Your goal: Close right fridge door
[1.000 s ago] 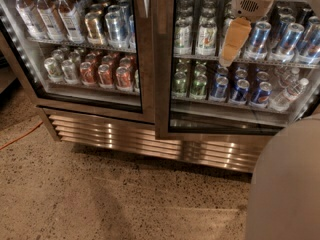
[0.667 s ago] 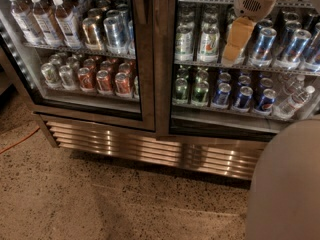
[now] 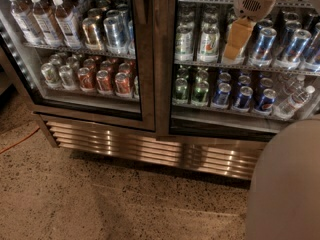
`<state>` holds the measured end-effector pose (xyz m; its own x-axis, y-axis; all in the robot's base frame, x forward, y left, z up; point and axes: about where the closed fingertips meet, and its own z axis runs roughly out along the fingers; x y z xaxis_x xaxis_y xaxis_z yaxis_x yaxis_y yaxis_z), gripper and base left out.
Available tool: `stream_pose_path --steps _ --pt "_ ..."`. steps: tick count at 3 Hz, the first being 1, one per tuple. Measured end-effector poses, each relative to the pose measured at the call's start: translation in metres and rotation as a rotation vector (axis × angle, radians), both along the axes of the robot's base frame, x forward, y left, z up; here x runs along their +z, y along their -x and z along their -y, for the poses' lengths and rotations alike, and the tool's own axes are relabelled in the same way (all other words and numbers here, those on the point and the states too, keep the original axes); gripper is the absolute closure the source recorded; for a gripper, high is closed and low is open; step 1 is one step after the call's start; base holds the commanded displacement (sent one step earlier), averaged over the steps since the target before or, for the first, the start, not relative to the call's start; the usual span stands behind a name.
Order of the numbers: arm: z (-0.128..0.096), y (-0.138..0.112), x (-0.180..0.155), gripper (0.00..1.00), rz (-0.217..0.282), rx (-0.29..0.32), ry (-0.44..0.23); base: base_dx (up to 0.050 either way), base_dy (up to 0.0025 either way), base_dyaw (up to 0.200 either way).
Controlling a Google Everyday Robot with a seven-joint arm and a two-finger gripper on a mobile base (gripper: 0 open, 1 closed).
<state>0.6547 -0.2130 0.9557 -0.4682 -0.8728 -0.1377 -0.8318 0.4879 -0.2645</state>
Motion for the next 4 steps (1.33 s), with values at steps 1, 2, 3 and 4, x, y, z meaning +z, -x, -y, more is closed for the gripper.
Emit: stream_pose_path --steps 1,2,3,4 --pt "0.0 0.0 0.0 0.42 0.0 0.0 0.0 0.0 0.0 0.0" --pt "0.0 0.0 0.0 0.65 0.0 0.0 0.0 0.0 0.0 0.0" --pt "0.0 0.0 0.0 0.89 0.0 0.0 0.0 0.0 0.0 0.0" --pt "0.0 0.0 0.0 1.0 0.0 0.0 0.0 0.0 0.0 0.0"
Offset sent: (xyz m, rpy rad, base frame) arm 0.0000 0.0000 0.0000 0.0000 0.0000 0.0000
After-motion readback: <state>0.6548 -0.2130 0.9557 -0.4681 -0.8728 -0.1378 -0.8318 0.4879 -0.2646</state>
